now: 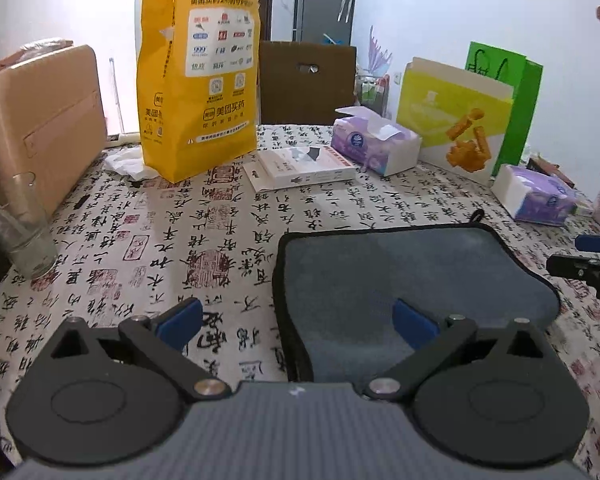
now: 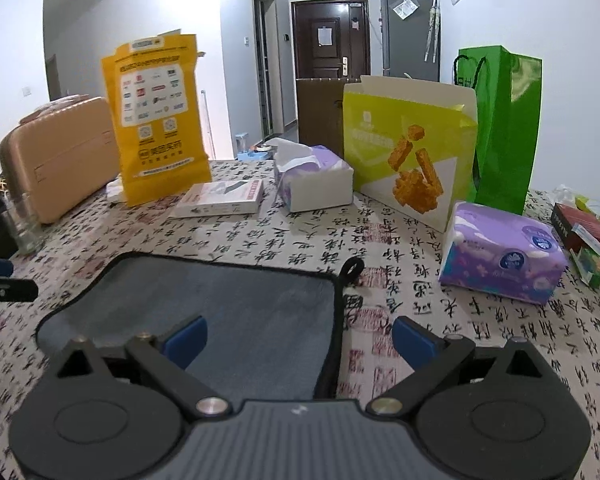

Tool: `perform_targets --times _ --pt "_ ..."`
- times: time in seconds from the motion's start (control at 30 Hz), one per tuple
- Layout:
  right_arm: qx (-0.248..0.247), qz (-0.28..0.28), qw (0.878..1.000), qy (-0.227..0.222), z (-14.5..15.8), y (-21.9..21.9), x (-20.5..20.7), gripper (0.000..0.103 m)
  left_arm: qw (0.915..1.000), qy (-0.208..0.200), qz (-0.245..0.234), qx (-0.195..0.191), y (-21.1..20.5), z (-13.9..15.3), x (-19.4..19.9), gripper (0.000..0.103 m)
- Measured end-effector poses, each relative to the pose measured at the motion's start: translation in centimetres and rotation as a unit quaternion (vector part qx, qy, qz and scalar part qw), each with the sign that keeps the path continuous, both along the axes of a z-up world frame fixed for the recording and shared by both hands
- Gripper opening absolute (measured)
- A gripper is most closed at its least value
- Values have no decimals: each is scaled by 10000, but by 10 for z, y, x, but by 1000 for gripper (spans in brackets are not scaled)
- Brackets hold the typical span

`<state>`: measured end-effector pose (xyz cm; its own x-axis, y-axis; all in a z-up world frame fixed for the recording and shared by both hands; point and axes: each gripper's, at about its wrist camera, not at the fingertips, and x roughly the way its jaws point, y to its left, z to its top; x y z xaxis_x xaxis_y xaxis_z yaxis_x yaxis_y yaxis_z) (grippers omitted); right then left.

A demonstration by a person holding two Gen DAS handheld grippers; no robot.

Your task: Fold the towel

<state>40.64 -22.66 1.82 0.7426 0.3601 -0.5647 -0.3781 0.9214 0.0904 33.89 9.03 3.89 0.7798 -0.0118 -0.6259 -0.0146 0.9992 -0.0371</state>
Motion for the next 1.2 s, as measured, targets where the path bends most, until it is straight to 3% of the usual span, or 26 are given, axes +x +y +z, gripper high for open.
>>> perform_targets --times 1.2 --pt "170 85 9982 -560 29 -16 -152 100 9990 -415 -166 15 -28 18 -144 103"
